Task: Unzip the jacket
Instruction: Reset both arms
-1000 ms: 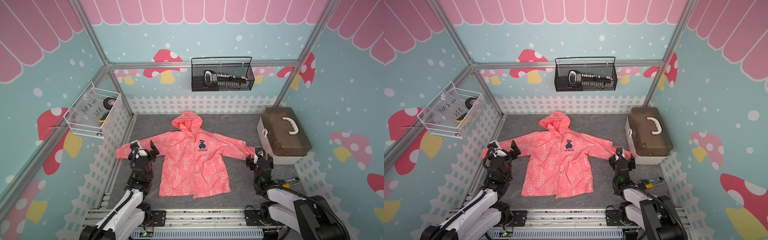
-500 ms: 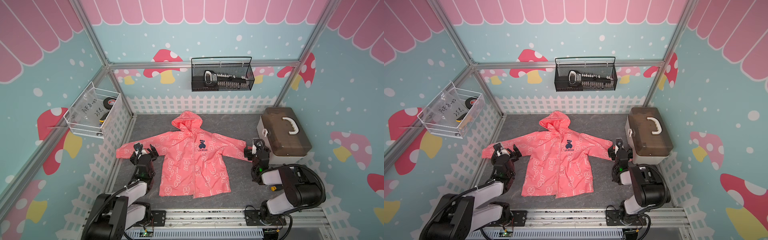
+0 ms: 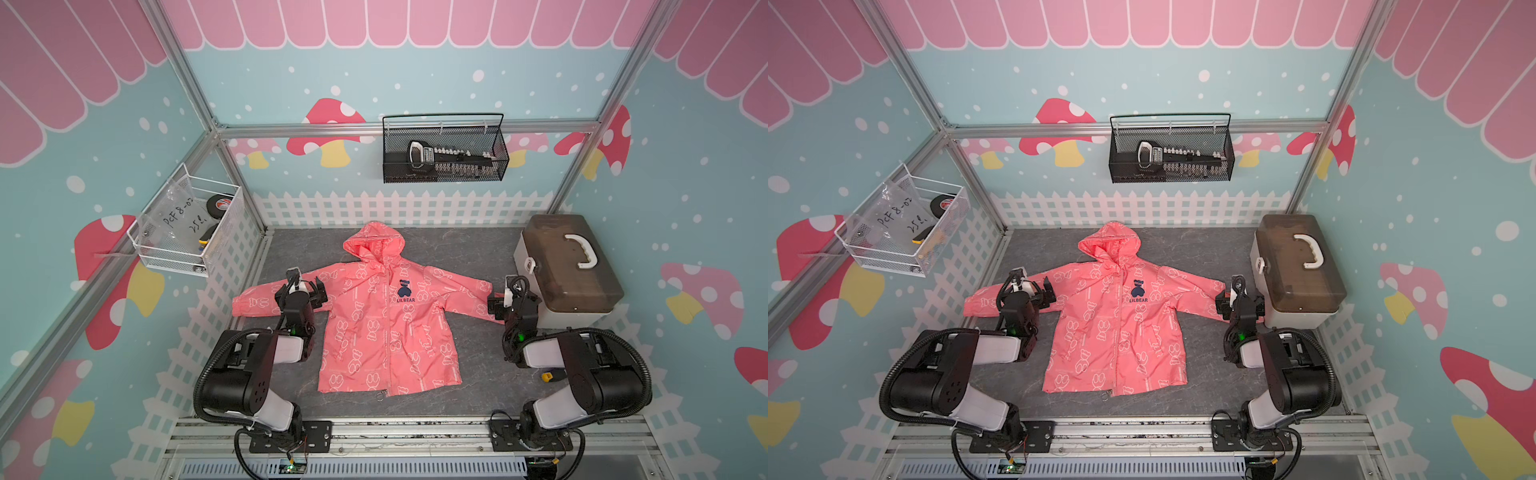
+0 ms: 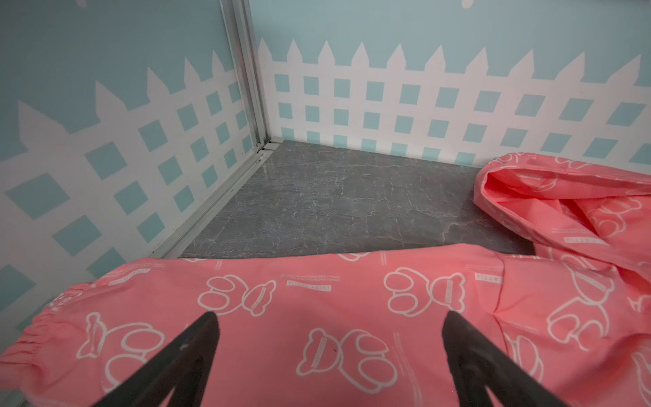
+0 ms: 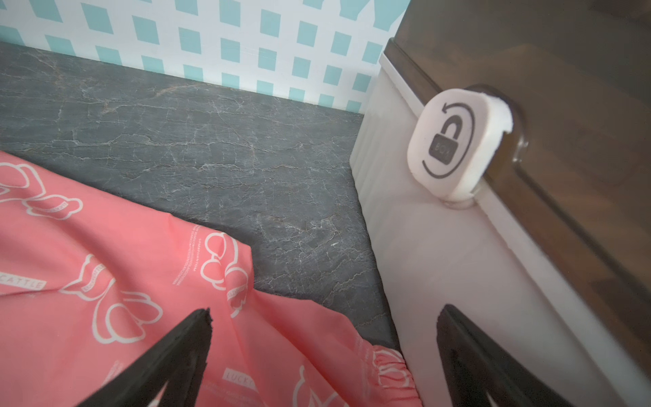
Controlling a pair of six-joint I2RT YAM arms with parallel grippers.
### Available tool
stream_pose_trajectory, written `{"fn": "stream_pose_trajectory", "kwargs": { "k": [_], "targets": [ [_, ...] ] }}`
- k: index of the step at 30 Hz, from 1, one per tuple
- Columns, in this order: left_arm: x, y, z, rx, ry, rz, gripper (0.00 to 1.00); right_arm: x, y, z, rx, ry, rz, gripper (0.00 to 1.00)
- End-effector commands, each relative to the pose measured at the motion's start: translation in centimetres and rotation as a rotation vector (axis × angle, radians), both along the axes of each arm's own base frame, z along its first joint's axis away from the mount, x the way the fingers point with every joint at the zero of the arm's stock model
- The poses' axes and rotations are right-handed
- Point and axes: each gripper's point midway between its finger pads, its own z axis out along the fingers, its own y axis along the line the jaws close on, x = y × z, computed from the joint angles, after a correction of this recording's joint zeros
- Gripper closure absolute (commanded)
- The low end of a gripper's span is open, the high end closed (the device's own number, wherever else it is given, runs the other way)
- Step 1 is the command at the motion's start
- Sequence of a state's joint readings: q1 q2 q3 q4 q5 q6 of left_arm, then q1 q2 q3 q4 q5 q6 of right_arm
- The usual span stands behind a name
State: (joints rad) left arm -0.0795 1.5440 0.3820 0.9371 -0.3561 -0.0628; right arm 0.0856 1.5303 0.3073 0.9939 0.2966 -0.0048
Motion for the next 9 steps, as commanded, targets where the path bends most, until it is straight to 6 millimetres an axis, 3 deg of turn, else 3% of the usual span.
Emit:
{"fn": "stream_pose_trajectory", "kwargs": {
  "k": [1,9],
  "targets": [
    [-0.39,-0.41,-0.44,0.027,0.03,-0.005,0.0,0.42,-0.02,0.7,0.009,-0.021,0.001,0.01],
    [-0.51,-0.43,-0.26,0.04,0.011,0.005,0.0,0.53,-0.01,0.61,0.01,-0.014,0.002,0.01]
  ]
}}
